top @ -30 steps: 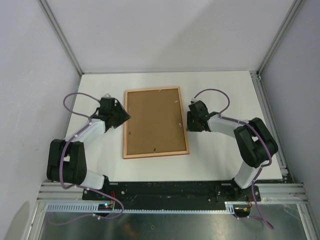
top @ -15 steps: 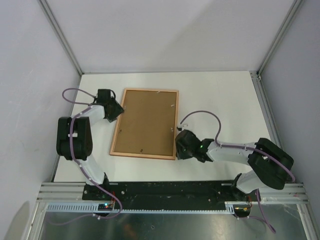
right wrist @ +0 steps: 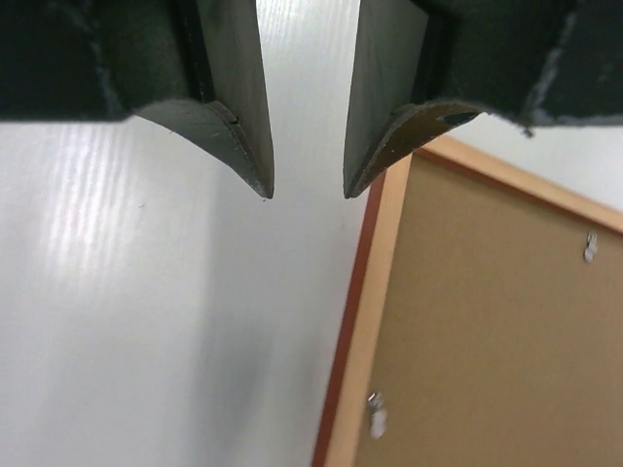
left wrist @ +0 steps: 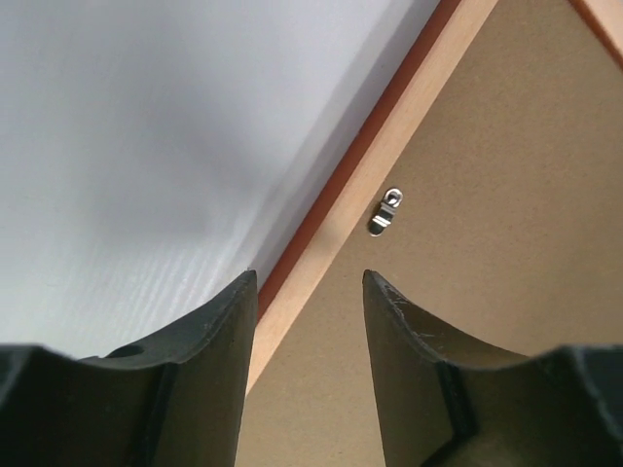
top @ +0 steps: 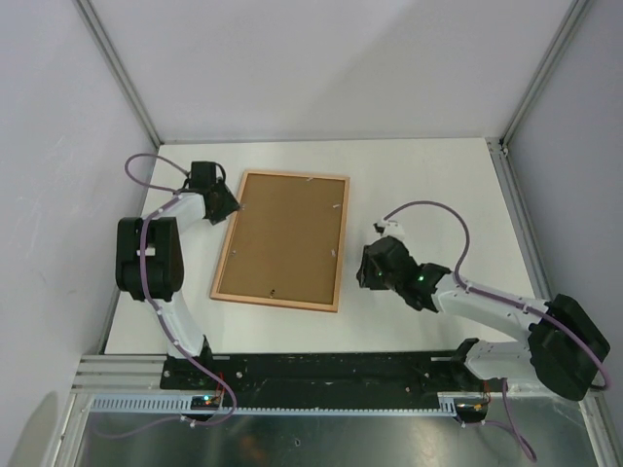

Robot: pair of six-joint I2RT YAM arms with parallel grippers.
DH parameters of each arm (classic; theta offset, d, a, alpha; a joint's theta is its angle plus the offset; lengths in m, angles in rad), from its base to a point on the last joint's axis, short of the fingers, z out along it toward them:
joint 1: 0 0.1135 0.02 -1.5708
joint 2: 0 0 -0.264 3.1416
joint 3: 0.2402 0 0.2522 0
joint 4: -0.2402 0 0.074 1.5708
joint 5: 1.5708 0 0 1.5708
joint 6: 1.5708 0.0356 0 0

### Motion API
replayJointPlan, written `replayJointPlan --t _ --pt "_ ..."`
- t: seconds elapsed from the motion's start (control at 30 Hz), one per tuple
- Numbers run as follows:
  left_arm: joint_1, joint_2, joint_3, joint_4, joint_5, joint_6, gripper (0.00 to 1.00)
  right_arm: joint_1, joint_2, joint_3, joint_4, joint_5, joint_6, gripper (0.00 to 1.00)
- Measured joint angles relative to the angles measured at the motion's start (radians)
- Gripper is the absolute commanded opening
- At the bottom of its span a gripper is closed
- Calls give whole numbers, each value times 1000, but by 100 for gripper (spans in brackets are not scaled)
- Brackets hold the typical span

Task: Put the photo into the frame

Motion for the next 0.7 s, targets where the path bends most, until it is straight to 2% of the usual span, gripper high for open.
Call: replayJointPlan --t 0.23,0.43,0.57,0.7 --pt "-11 0 0 -19 -29 133 46 -132 -10 0 5 -31 -34 40" --pt "-27 11 0 -21 -19 195 42 -171 -6 0 27 -69 -45 39" --pt "-38 27 -2 -22 -16 220 37 -189 8 0 42 -90 -53 39" --pt "-39 28 -16 -16 -24 238 22 -207 15 0 56 -111 -61 39"
